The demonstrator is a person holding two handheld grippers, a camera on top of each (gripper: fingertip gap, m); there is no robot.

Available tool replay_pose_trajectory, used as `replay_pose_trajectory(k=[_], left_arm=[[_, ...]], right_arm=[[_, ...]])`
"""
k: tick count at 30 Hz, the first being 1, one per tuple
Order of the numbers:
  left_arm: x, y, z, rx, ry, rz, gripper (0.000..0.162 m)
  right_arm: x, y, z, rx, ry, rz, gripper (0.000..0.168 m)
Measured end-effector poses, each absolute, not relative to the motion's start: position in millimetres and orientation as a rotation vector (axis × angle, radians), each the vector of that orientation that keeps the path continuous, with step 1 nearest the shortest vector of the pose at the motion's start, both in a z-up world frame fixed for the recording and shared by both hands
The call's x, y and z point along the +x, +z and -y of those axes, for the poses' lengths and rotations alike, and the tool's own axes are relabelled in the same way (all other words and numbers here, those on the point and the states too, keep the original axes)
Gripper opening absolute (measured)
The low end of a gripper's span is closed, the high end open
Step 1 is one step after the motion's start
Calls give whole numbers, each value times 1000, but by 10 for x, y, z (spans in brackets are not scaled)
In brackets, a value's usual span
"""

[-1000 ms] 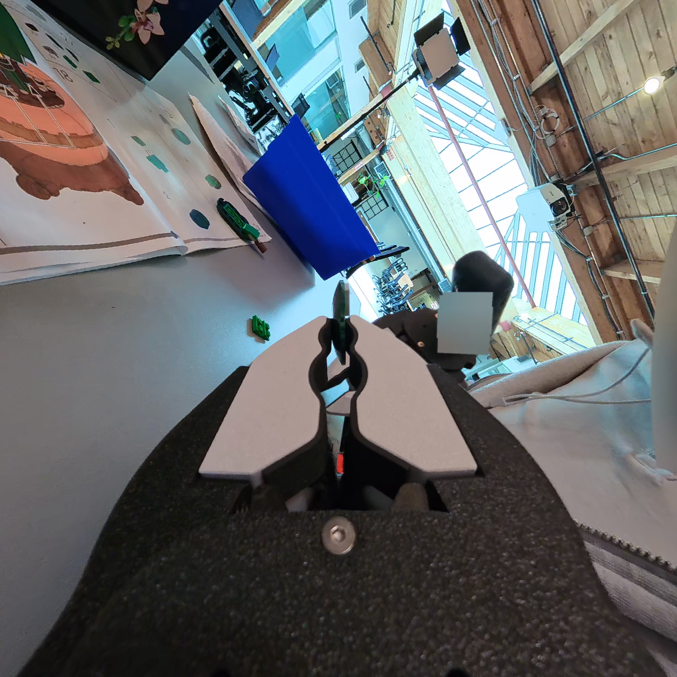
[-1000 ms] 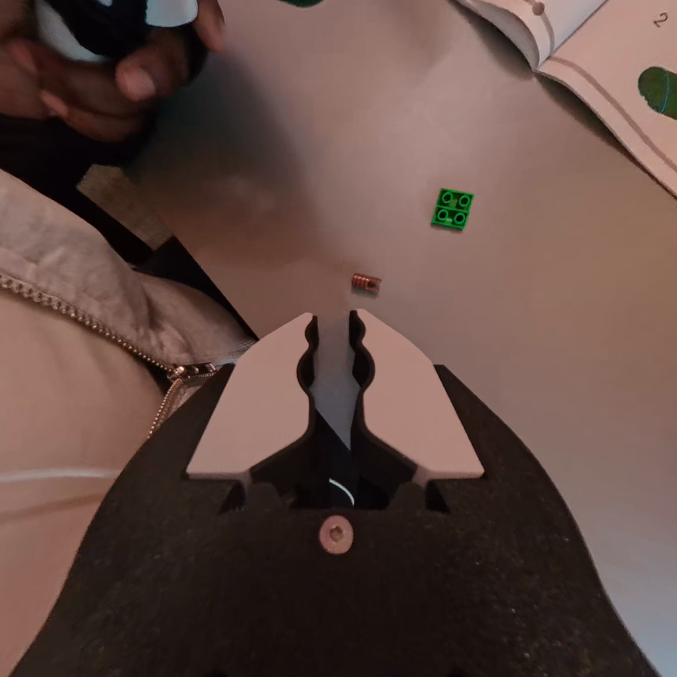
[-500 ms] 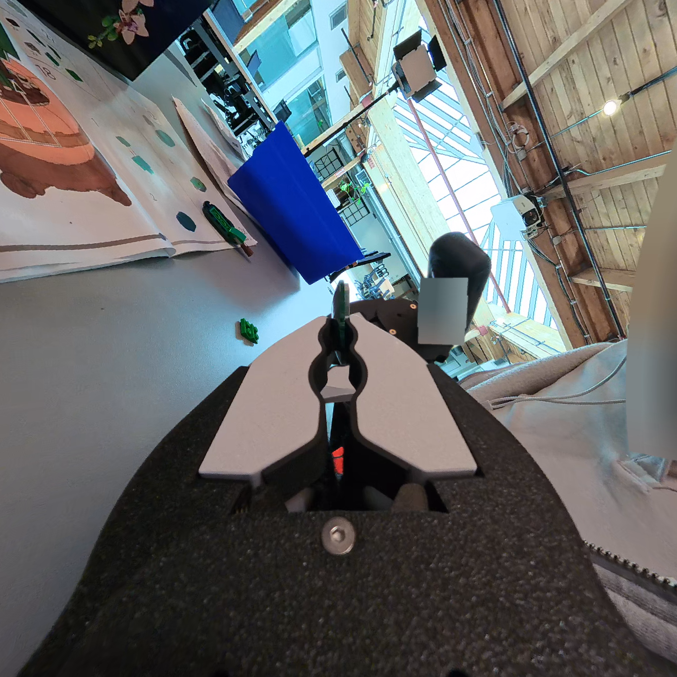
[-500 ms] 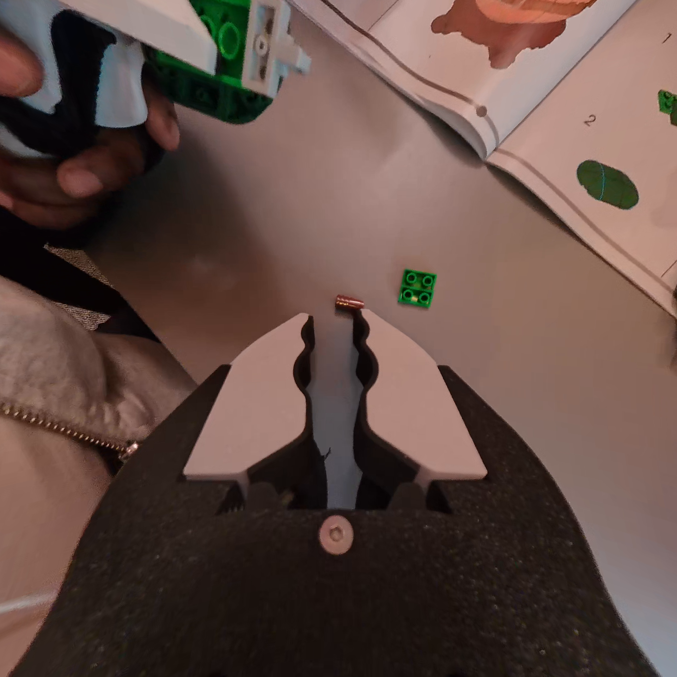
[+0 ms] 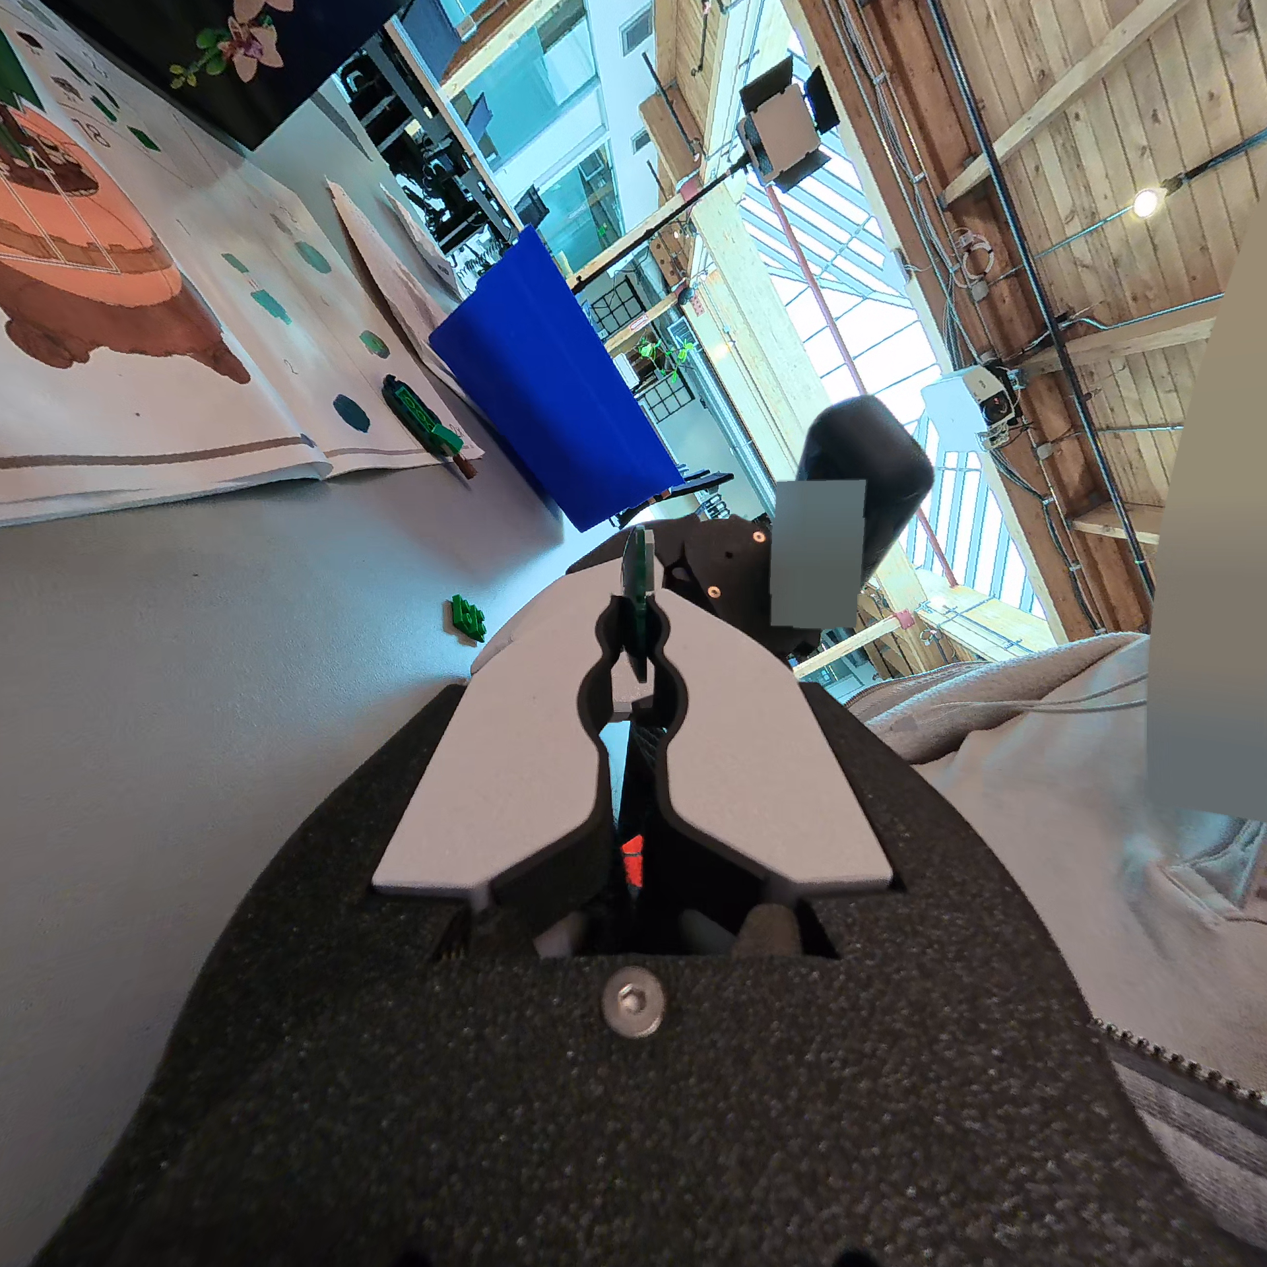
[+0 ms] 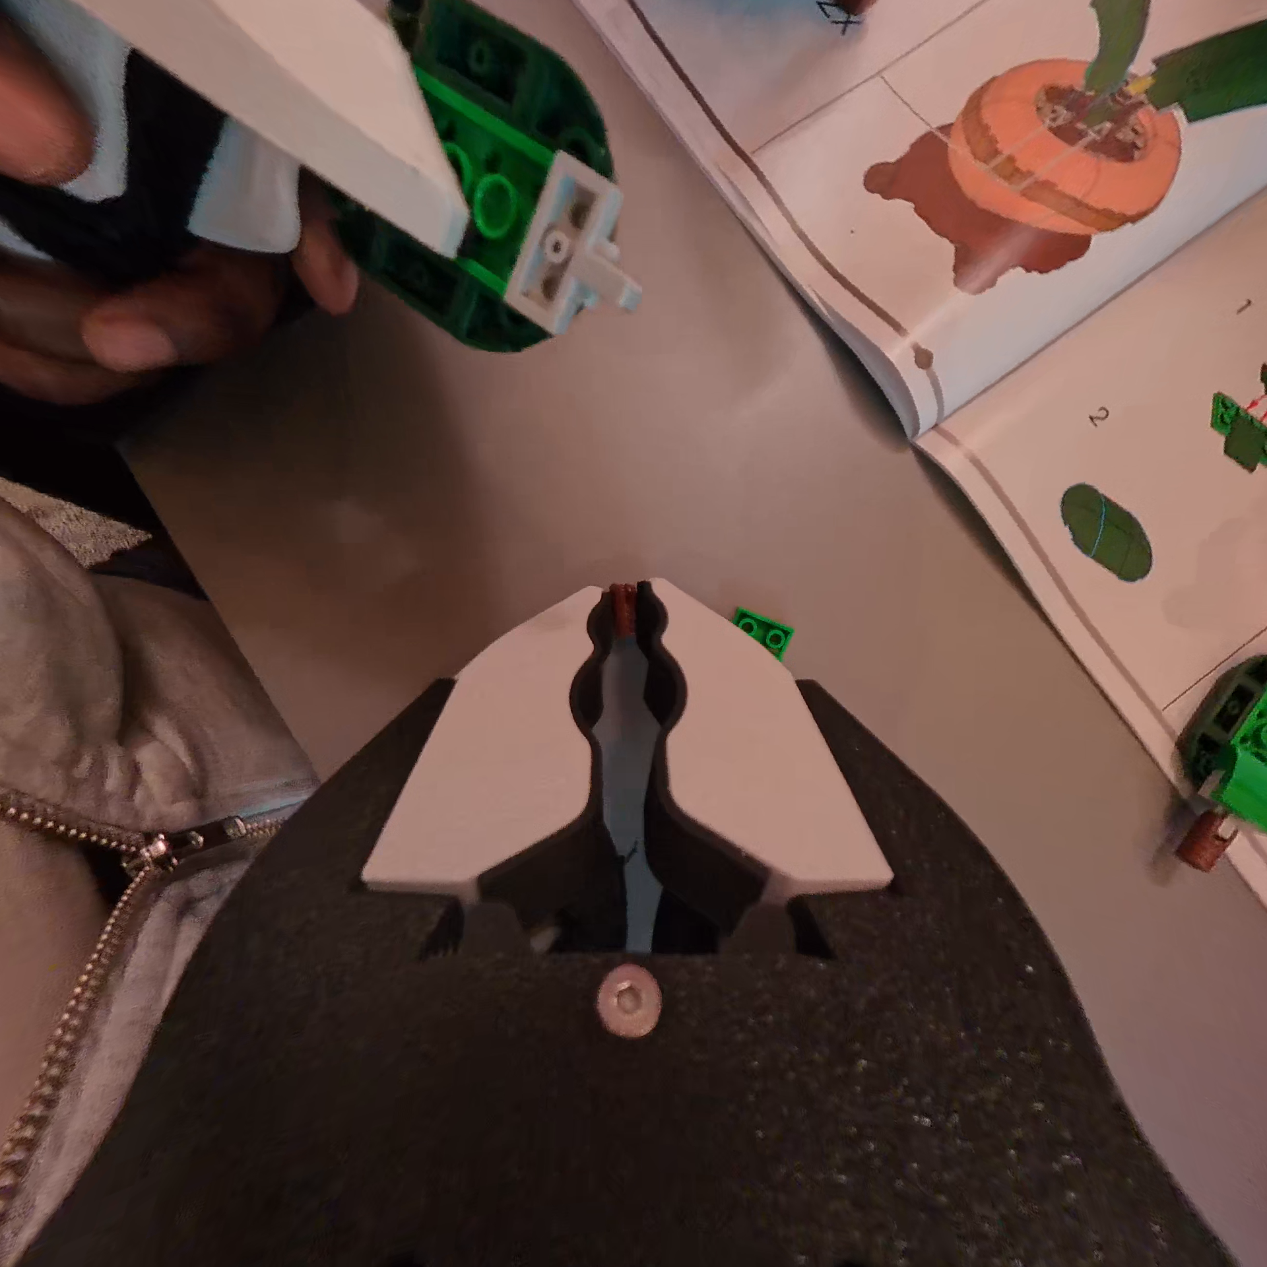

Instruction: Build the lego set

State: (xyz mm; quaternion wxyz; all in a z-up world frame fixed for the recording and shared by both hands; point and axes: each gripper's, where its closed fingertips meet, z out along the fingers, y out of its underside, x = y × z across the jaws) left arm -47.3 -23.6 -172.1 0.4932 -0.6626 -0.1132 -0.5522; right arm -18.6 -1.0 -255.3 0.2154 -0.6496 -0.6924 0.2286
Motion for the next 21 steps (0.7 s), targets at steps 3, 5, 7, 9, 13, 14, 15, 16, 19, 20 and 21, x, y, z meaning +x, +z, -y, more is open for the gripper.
replay_pose_trajectory(k=[3, 5, 7, 9, 13, 14, 15, 16, 19, 20, 21], left_arm=[[-472, -1726, 231, -1610, -1334, 274, 5], [-473, -1731, 224, -1611, -1332, 276, 5], [-480, -1731, 223, -1609, -1328, 282, 5], [-489, -1731, 219, -1606, -1323, 288, 5], [-512, -1731, 218, -1599, -1322, 305, 5], [-514, -1731, 218, -1599, -1321, 307, 5], [-514, -1733, 217, -1600, -1321, 308, 5], [-512, -1735, 213, -1602, -1321, 309, 5], [-507, -1742, 207, -1608, -1327, 310, 5], [-506, -1743, 208, -1610, -1329, 310, 5], [-504, -1744, 206, -1612, -1329, 309, 5]], right_arm=[[-181, -2555, 18, -1753, 631, 1971, 7], [-178, -2555, 25, -1738, 639, 1990, 7], [-176, -2555, 29, -1711, 651, 2005, 7], [-164, -2541, -8, -1664, 655, 1997, 11], [-104, -2278, -129, -1603, 841, 1788, 20], [-59, -2269, -125, -1616, 870, 1777, 19], [-14, -2295, -105, -1633, 880, 1789, 17], [26, -2345, -94, -1657, 862, 1804, 14], [37, -2438, -141, -1679, 782, 1799, 11], [-6, -2409, -155, -1663, 787, 1778, 10], [-48, -2380, -153, -1640, 799, 1775, 8]])
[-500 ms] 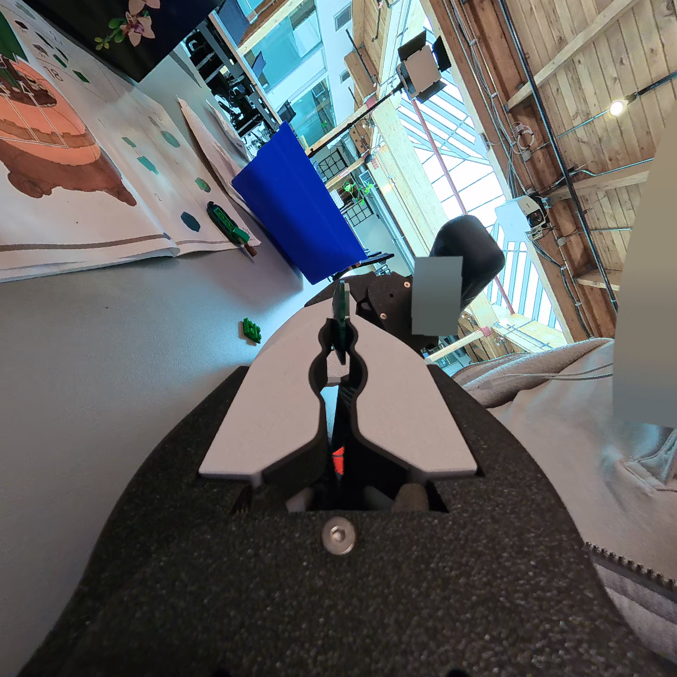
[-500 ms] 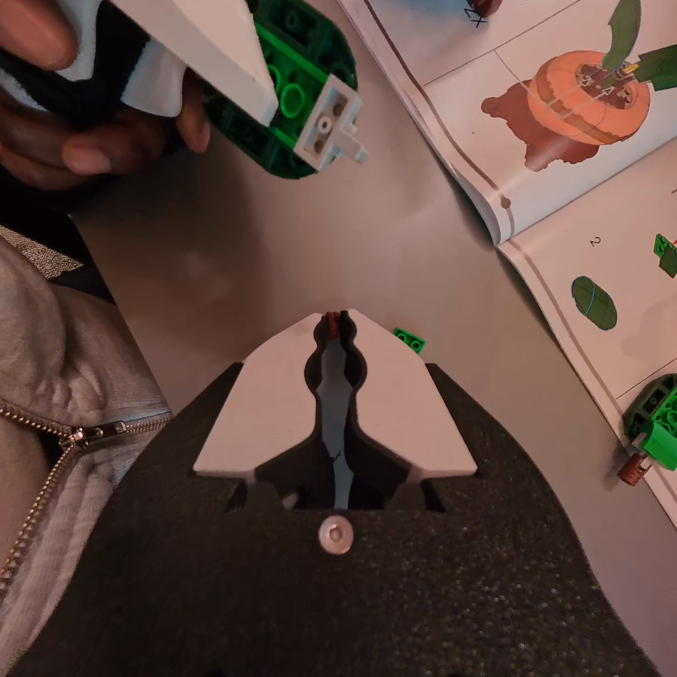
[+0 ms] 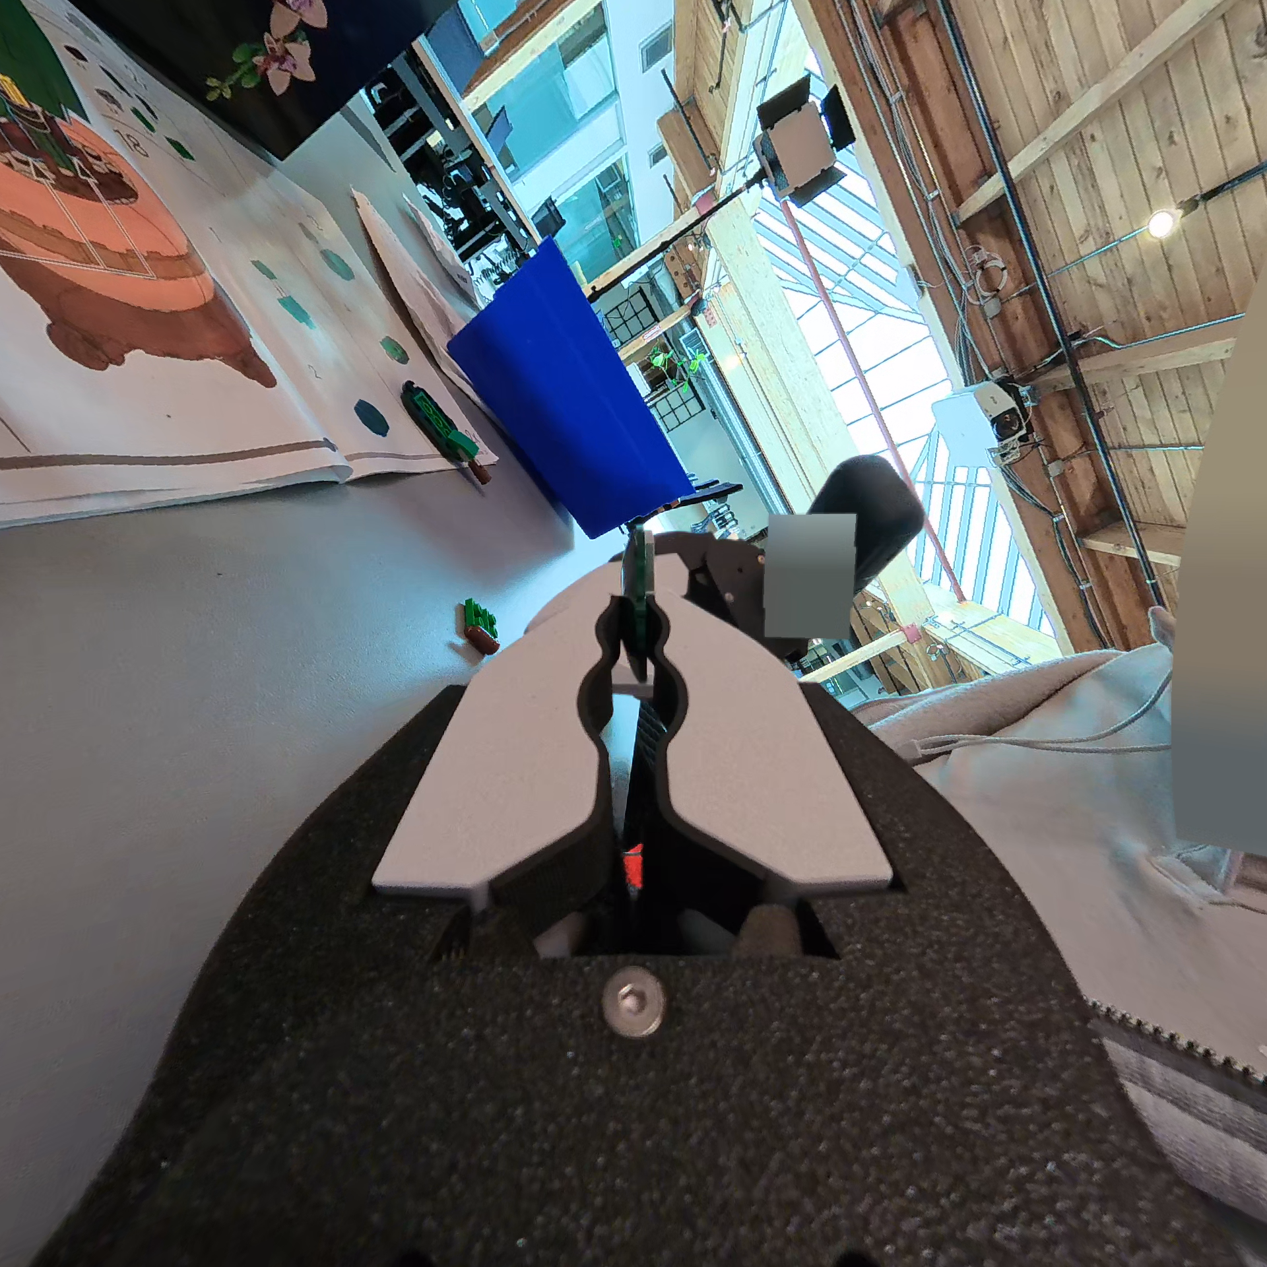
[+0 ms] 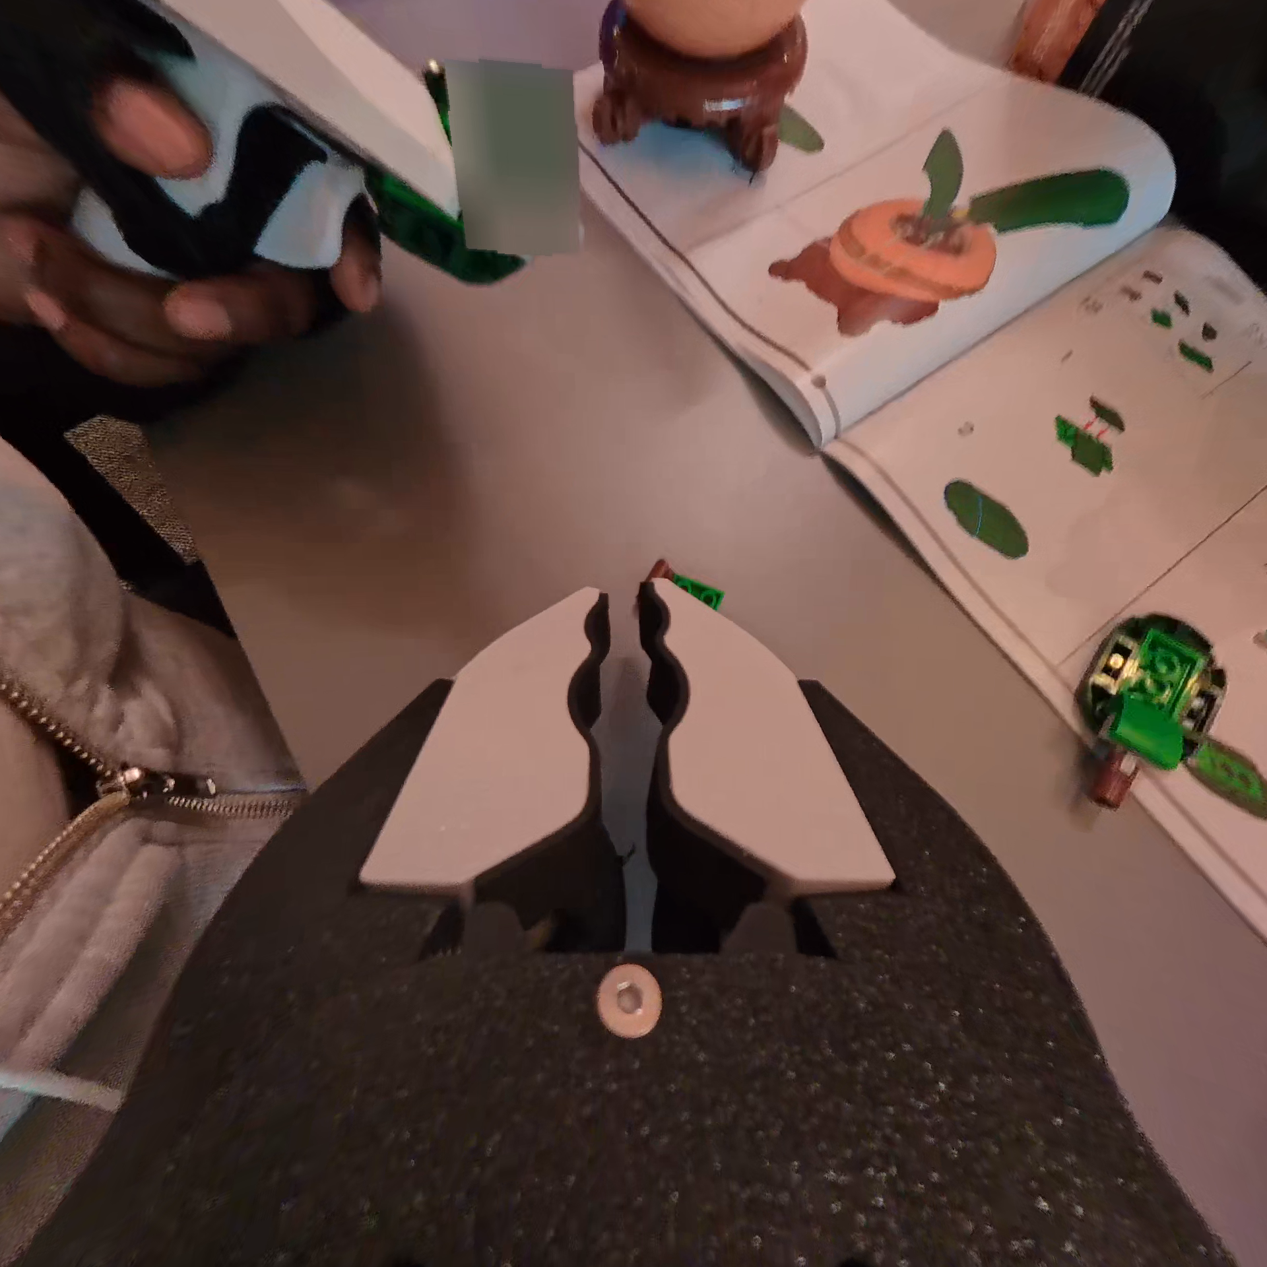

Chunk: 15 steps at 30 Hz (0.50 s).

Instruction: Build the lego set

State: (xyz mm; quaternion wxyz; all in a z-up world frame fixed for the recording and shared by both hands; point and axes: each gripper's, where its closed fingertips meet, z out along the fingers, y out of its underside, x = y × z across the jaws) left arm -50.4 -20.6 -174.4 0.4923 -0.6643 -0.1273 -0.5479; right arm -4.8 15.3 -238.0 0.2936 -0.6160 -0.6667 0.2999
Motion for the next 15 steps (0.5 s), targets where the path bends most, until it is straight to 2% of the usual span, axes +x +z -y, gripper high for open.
replay_pose_trajectory(k=[8, 15], left_arm=[[-517, -1741, 204, -1604, -1320, 316, 5], [-507, -1745, 204, -1609, -1331, 311, 5]], right_arm=[[-58, -2501, -207, -1836, 759, 1749, 3], [-94, -2552, -169, -1820, 771, 1803, 4]])
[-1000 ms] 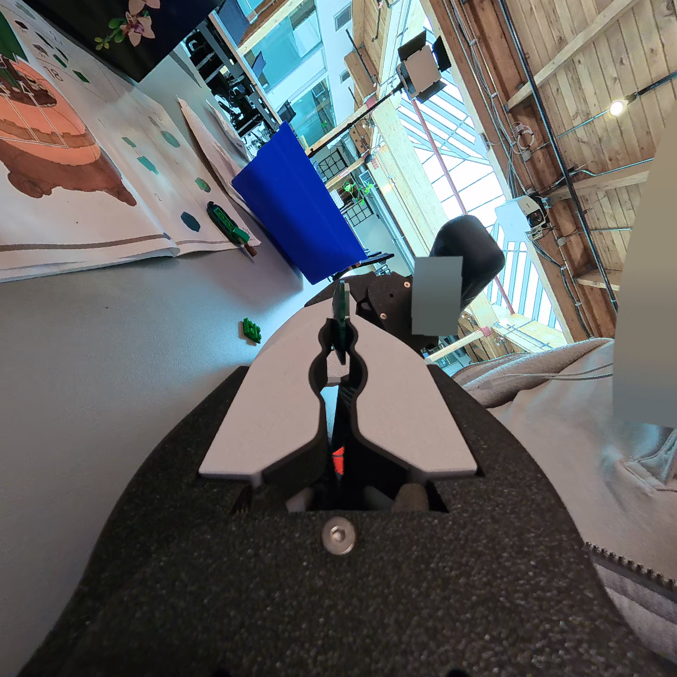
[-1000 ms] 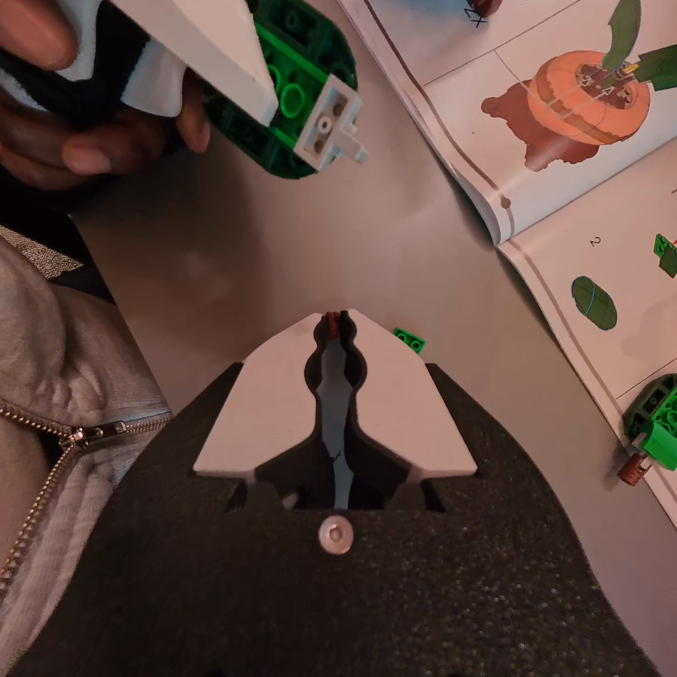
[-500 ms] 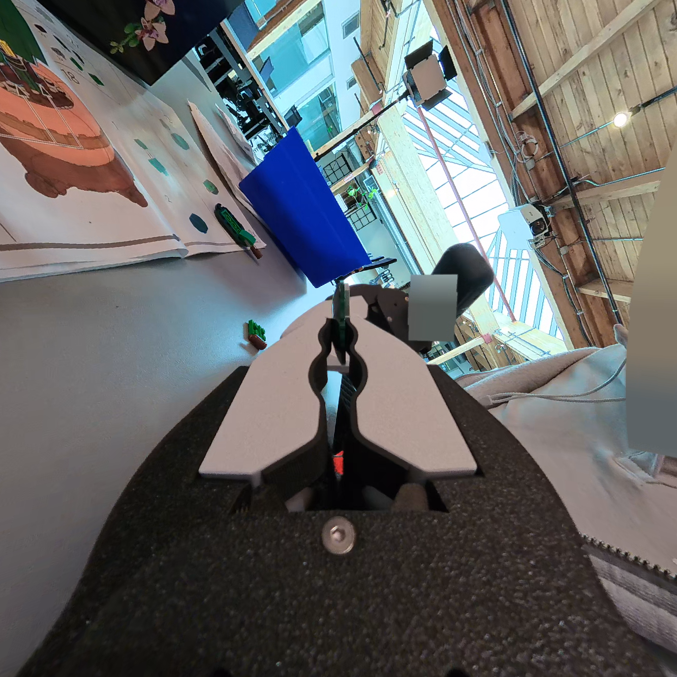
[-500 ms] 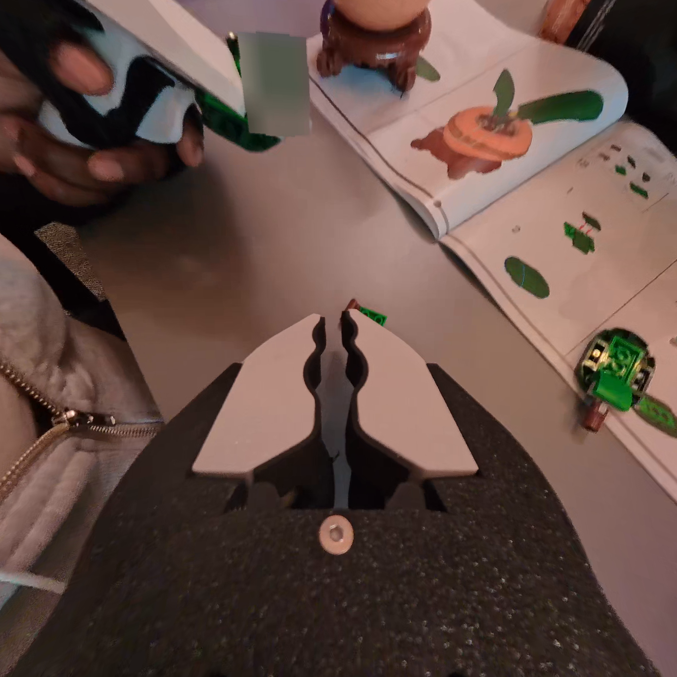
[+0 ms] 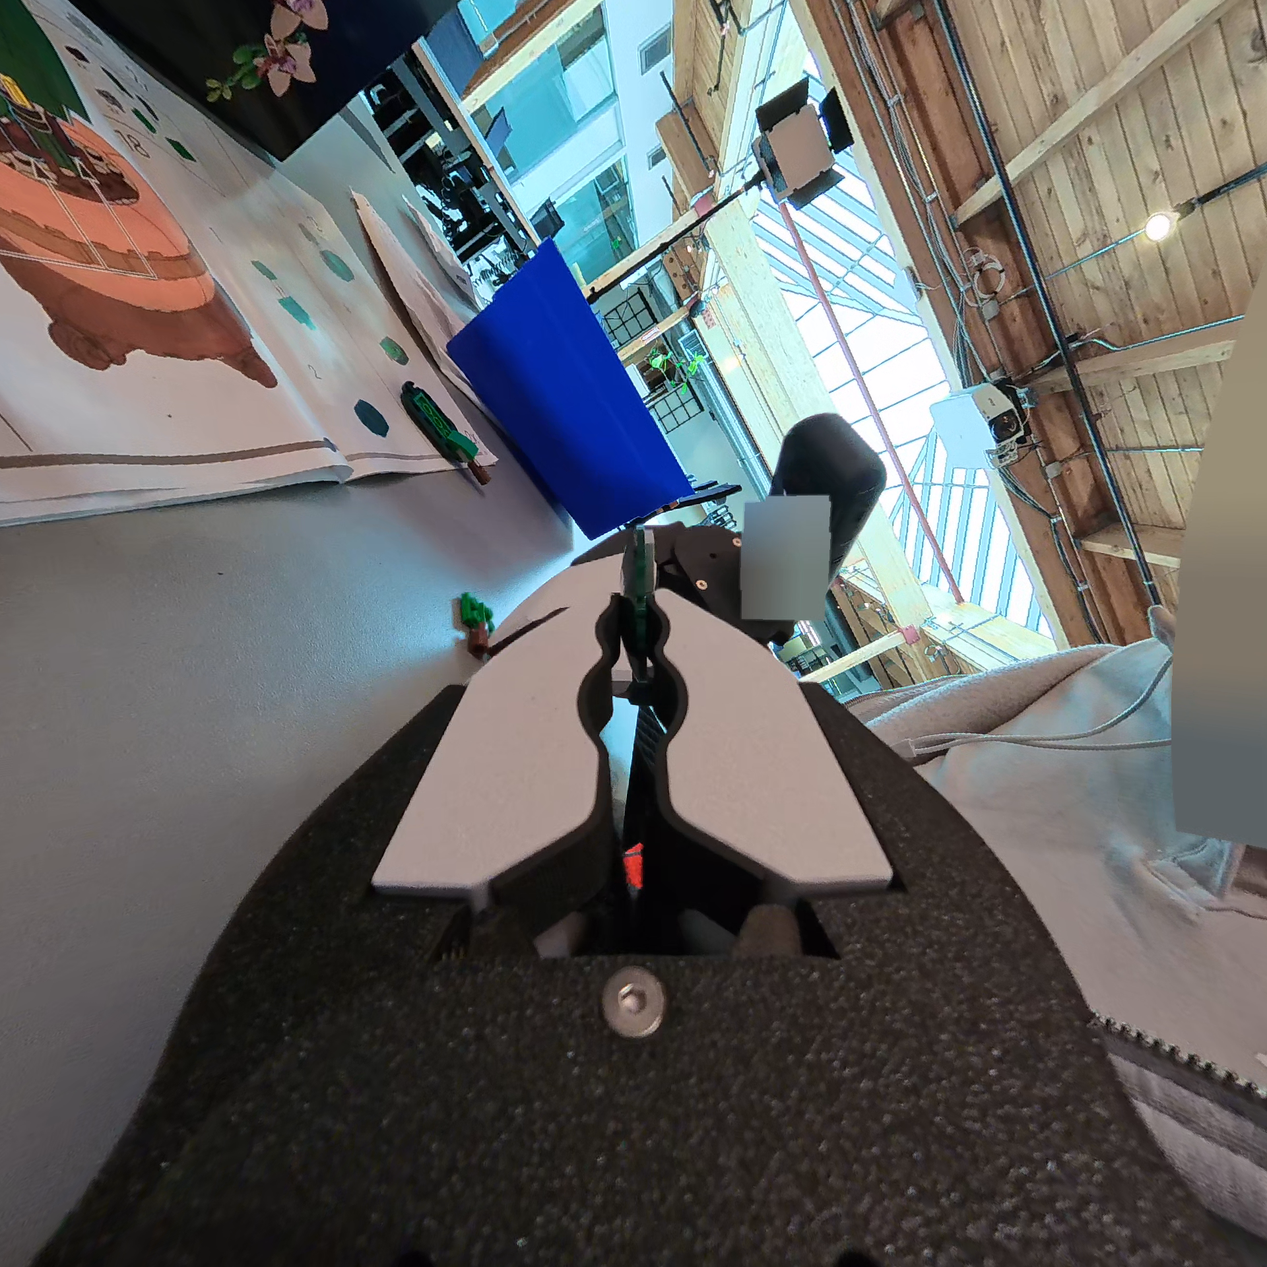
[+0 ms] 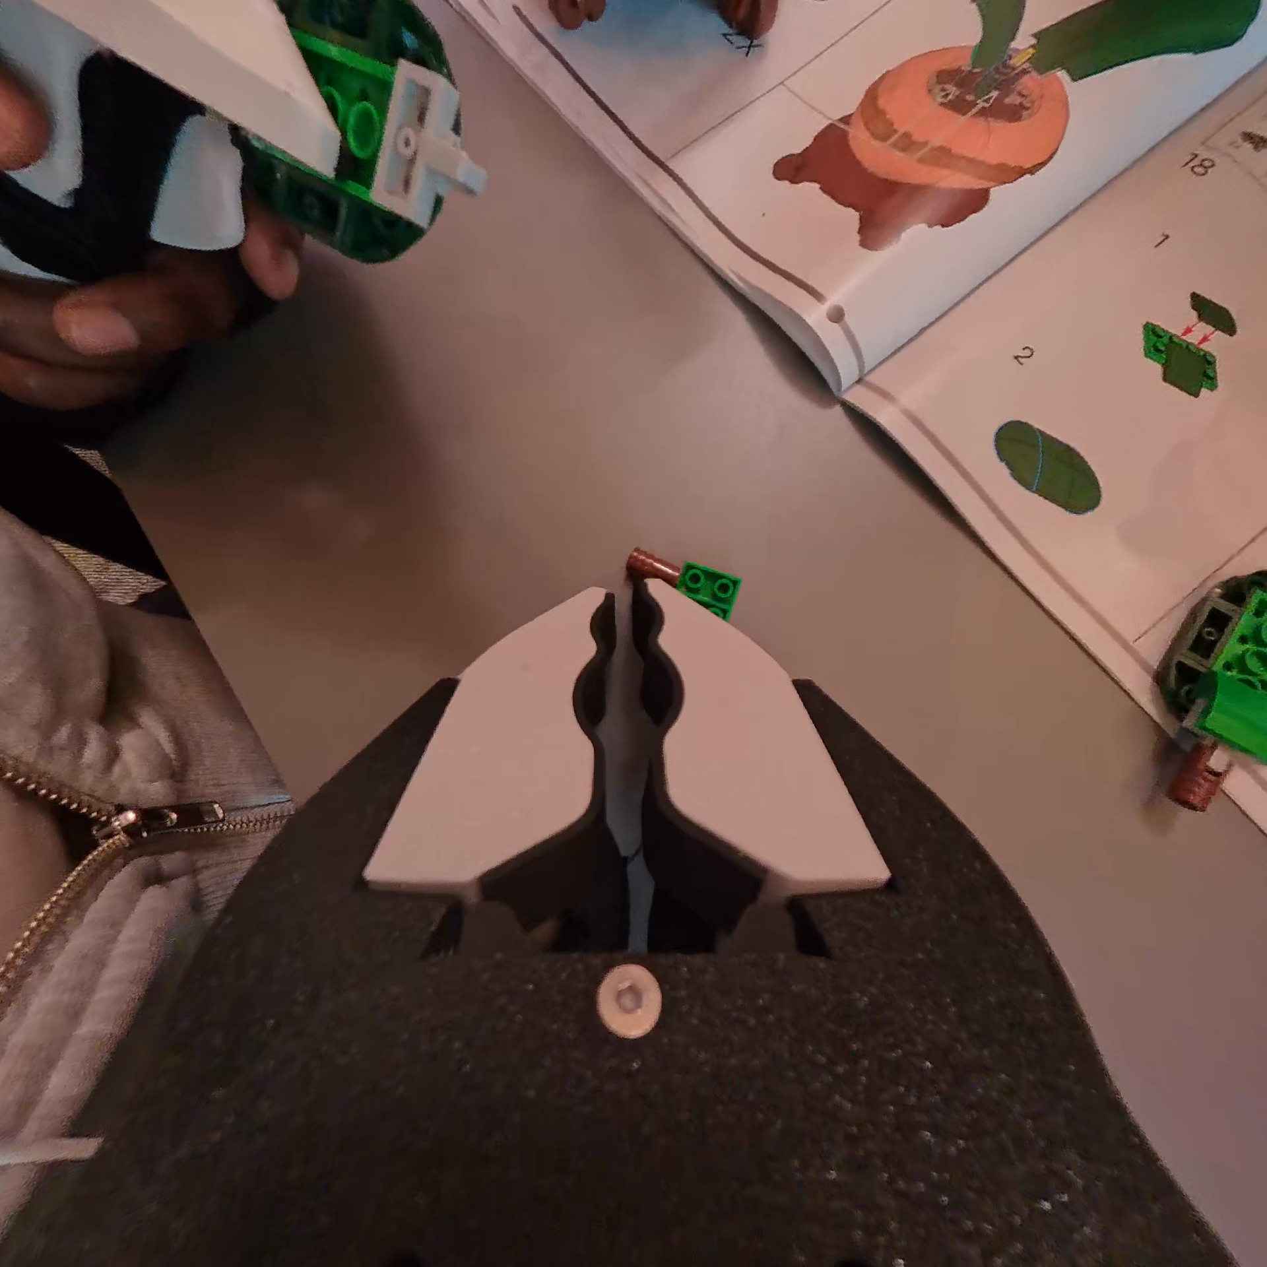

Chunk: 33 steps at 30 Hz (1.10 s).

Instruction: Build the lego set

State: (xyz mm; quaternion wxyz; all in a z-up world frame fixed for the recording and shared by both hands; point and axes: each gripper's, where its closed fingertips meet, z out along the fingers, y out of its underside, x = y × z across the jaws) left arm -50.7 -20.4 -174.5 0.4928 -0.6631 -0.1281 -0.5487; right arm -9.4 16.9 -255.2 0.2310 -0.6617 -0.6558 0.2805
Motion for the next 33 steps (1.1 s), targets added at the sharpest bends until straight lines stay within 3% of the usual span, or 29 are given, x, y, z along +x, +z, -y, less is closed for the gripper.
replay_pose_trajectory(k=[21, 33], left_arm=[[-513, -1742, 207, -1605, -1339, 317, 5], [-517, -1726, 212, -1592, -1343, 312, 5]], right_arm=[[-337, -2549, -251, -1877, 793, 1780, 14], [-341, -2531, -184, -684, 610, 2685, 13]])
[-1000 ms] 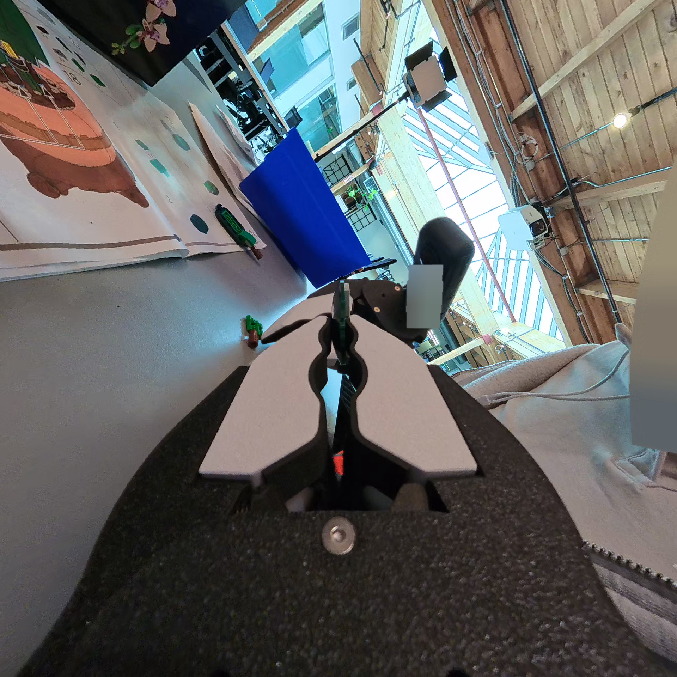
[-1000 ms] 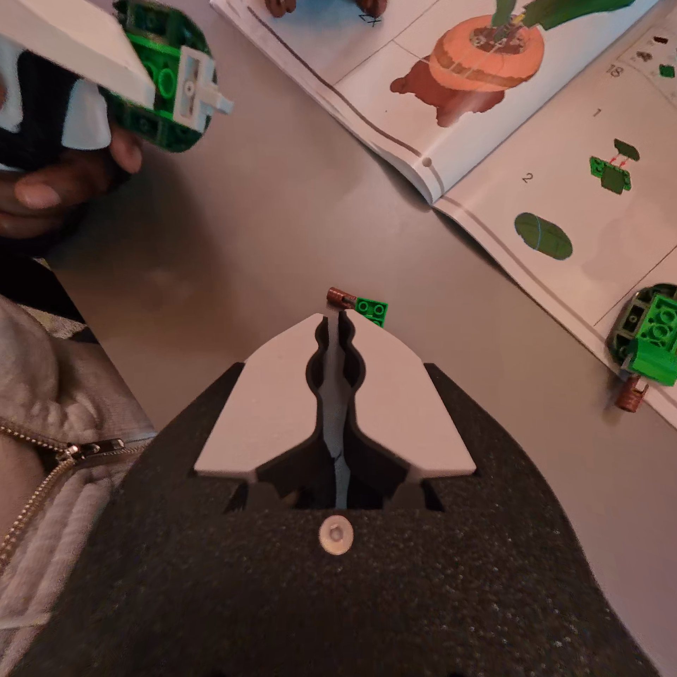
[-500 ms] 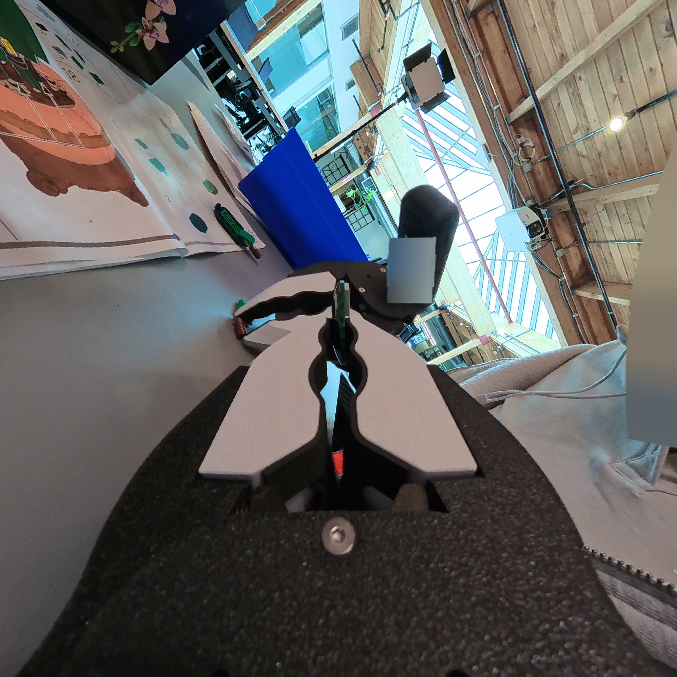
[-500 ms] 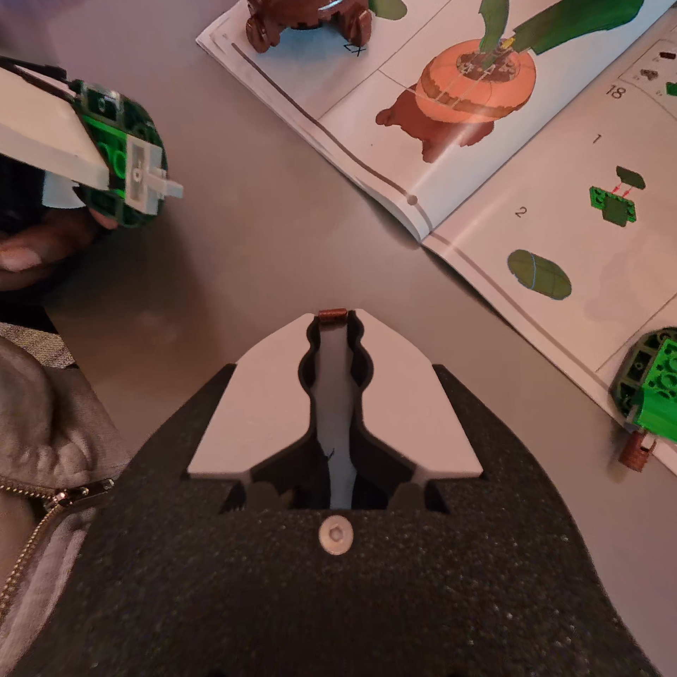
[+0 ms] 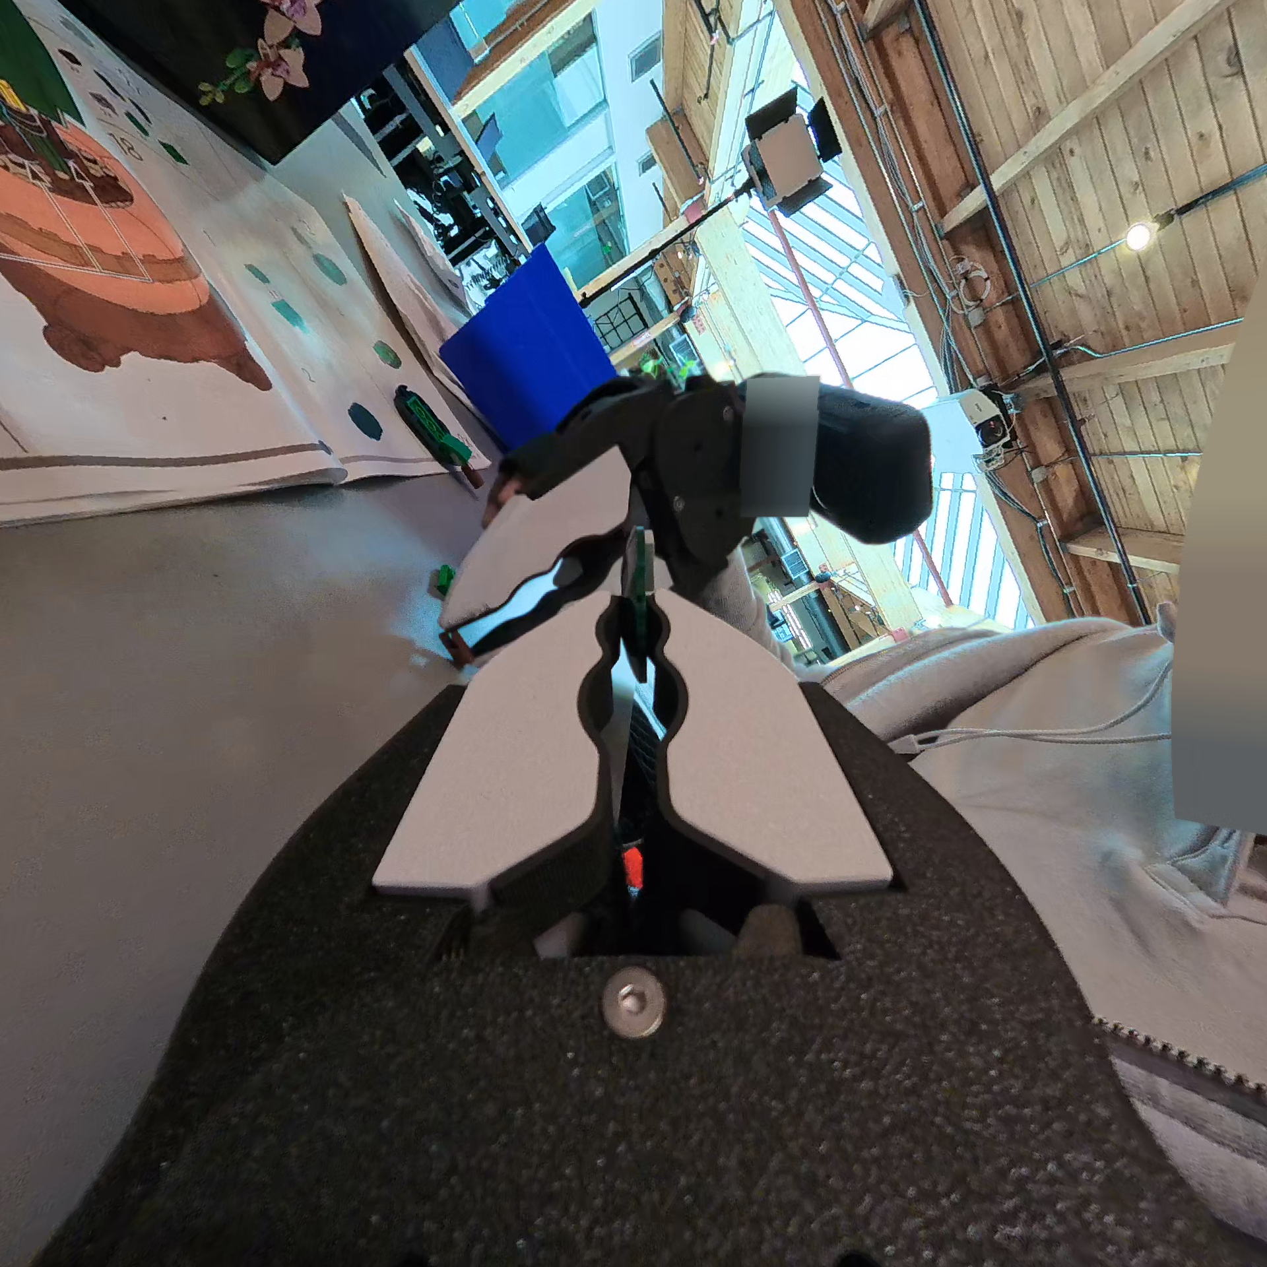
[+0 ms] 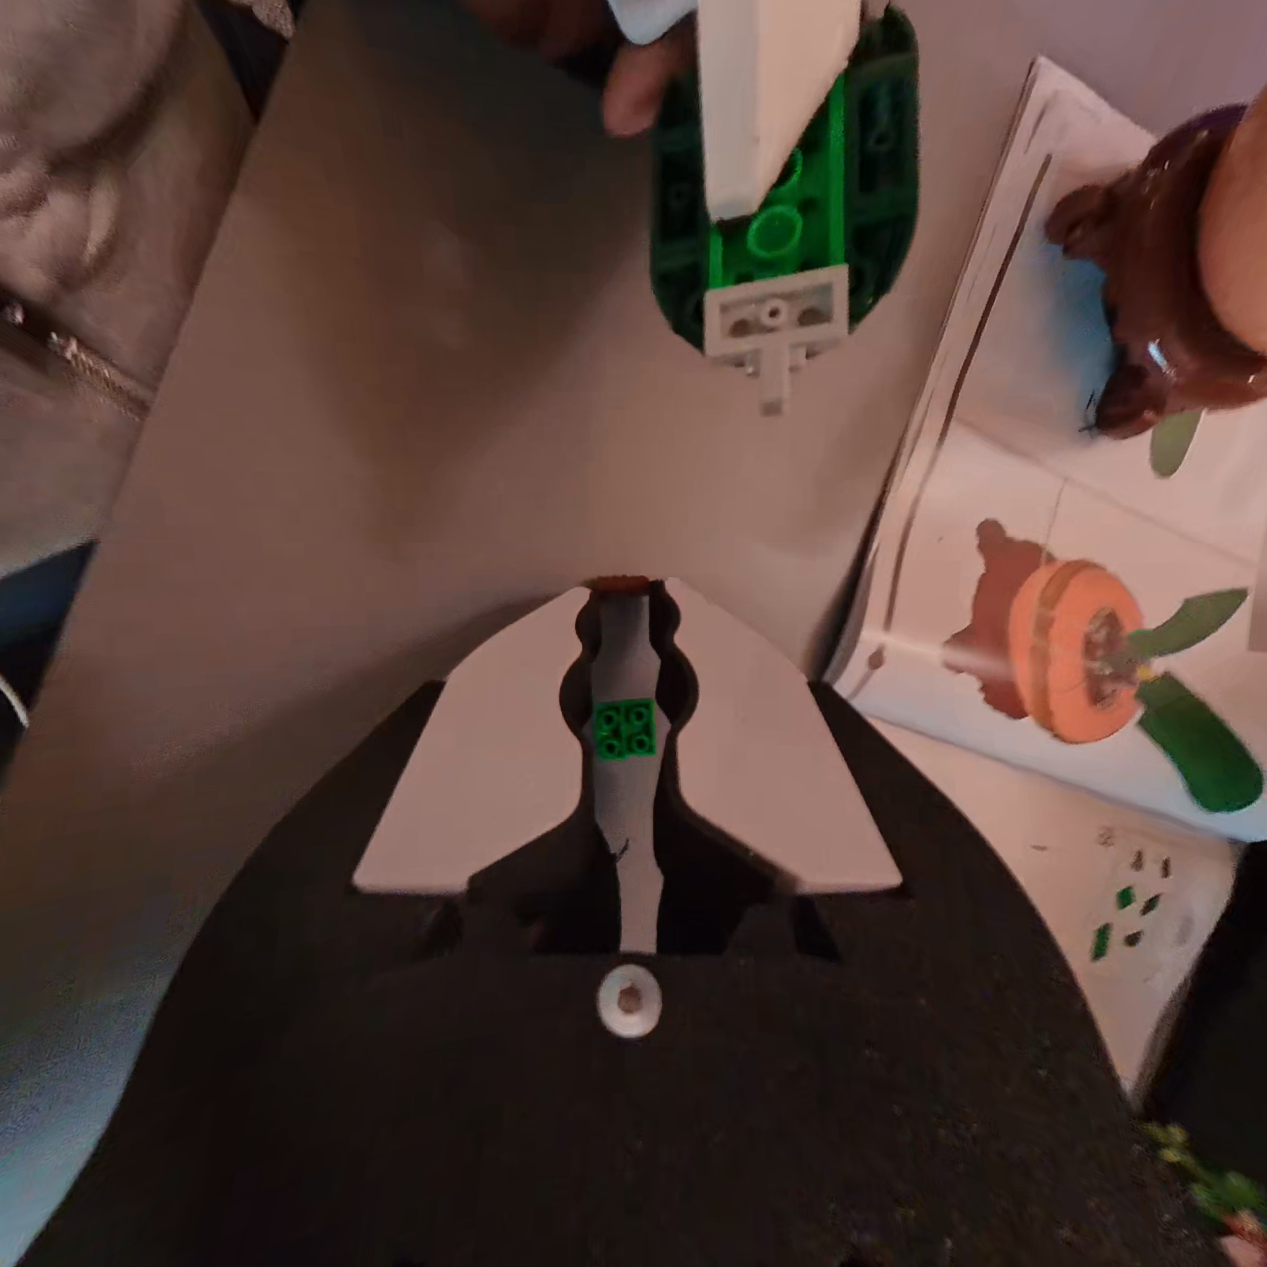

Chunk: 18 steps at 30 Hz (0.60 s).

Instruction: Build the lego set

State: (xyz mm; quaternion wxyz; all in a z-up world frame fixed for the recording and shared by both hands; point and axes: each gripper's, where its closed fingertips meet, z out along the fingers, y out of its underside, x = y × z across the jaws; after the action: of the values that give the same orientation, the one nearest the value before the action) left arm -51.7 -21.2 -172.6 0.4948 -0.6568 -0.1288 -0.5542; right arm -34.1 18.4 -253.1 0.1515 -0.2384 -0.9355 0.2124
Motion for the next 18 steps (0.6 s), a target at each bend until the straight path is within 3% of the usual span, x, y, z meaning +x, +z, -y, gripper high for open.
replay_pose_trajectory(k=[8, 12, 18], left_arm=[[-588, -1696, 217, -1545, -1337, 346, 5], [-632, -1677, 234, -1514, -1362, 372, 5], [-697, -1692, 274, -1521, -1350, 380, 5]], right_arm=[[-338, -2373, -224, -834, 793, 2474, 19], [-395, -2391, -388, -1234, 724, 2236, 9], [-511, -2352, -388, -1322, 840, 2145, 6]])
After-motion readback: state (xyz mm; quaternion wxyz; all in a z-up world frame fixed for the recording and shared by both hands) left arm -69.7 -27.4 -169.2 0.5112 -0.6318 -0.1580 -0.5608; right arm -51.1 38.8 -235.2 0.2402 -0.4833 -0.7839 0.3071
